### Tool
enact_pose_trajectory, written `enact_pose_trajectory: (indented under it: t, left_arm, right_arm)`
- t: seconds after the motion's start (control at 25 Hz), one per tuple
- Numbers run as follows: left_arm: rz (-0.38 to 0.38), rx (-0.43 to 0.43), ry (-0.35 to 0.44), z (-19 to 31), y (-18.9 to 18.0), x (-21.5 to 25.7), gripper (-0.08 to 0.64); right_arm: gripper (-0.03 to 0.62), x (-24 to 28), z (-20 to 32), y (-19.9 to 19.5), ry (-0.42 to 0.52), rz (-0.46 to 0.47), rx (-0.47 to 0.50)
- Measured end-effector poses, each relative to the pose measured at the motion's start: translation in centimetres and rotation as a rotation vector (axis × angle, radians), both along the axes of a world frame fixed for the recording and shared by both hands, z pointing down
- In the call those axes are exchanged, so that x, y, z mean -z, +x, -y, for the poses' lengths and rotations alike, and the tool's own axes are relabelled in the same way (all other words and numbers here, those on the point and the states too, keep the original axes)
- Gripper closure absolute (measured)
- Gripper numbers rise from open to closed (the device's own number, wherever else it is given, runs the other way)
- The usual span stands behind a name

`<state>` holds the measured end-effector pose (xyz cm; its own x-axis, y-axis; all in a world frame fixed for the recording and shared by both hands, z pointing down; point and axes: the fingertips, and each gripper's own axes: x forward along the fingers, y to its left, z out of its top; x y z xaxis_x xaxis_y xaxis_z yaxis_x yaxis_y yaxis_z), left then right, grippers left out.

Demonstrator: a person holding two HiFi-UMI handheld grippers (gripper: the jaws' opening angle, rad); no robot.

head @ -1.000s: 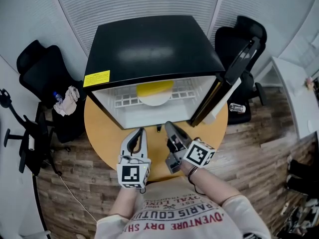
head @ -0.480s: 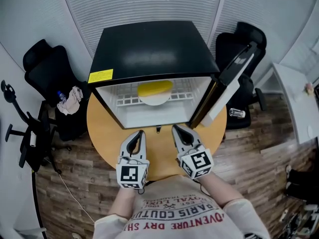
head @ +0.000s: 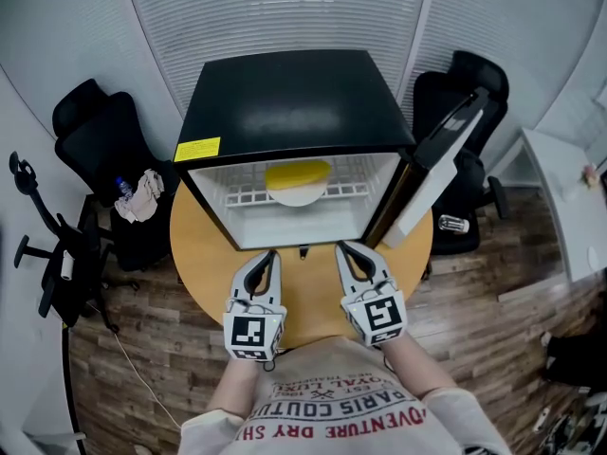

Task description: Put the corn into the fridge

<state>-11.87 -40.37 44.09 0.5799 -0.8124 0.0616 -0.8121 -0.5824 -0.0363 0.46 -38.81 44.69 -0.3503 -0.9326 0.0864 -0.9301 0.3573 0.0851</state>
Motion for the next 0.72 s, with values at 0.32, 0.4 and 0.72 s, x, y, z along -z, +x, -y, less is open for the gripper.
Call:
enact_pose_trajectory:
  t: [0.32,0.4,0.72]
  left_arm:
    - [0.003,-0.014,0.007,-0.2,0.5,0.8,0.531]
    - [0.000,-0.011,0.004,-0.1,0.3,0.7,0.531]
    - [-0.003,-0.007,-0.020,0.7,-0.5,0.3,0.531]
  right_arm:
    - [0.565,0.3,0.0,-0.4,-0.024,0.025,0.021]
    - [0.565,0.3,0.1,-0.7,-0.027,0.025,0.027]
    - [0.565,0.2,0.4,-1.5,-0.037,0.032,0.040]
